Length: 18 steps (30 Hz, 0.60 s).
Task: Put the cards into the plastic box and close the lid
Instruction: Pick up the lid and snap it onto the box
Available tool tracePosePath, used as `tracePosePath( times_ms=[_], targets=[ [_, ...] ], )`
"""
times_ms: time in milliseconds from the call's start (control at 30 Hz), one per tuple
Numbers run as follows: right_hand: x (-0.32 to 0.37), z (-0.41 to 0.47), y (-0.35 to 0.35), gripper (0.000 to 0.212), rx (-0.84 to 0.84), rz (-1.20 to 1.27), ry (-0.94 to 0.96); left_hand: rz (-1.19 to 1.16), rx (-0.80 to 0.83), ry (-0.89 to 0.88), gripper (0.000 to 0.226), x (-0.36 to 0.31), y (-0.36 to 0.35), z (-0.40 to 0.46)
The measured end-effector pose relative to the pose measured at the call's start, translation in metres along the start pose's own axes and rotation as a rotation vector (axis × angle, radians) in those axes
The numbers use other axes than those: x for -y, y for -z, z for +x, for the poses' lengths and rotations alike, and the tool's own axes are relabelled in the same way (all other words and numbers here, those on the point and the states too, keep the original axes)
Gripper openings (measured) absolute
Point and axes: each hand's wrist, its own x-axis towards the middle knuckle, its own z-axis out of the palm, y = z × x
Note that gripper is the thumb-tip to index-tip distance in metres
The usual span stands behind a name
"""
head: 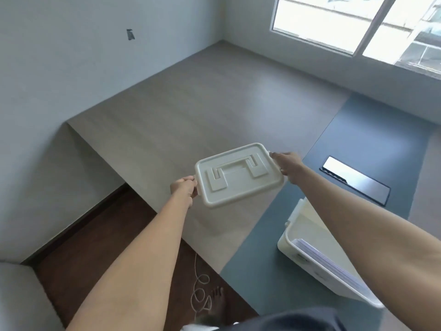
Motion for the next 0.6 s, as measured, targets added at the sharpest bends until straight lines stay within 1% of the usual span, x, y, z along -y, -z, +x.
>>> tracePosePath(
  times_ms=[33,100,167,267,333,433,500,600],
  targets=[
    [0.000,-0.002,0.015,0.052,-0.033,0.009,0.014,0.011,0.037,-0.019,0.029,-0.004,-0.013,-0.003],
    [0.001,-0.009,0.042,0.028,-0.071,0.044,0.022,0.032,0.111,-0.038,0.029,-0.011,-0.036,-0.010],
    [-0.001,-0.017,0.072,0.012,-0.139,0.129,0.047,0.043,0.189,-0.040,0.029,-0.014,-0.061,-0.018],
    [-0.015,-0.028,0.116,0.015,-0.203,0.248,0.071,0.049,0.306,-0.035,0.028,-0.015,-0.095,-0.035],
    [-0.030,-0.037,0.144,0.016,-0.258,0.301,0.039,0.073,0.386,-0.037,0.024,-0.011,-0.116,-0.048],
    [-0.058,-0.052,0.182,0.003,-0.365,0.368,-0.020,0.134,0.511,-0.039,0.018,0.000,-0.141,-0.068],
    [-0.081,-0.066,0.208,0.006,-0.438,0.417,-0.052,0.193,0.593,-0.038,0.015,0.013,-0.158,-0.082],
    [-0.109,-0.085,0.228,0.010,-0.485,0.460,-0.085,0.261,0.659,-0.046,0.009,0.027,-0.172,-0.096]
  ],
)
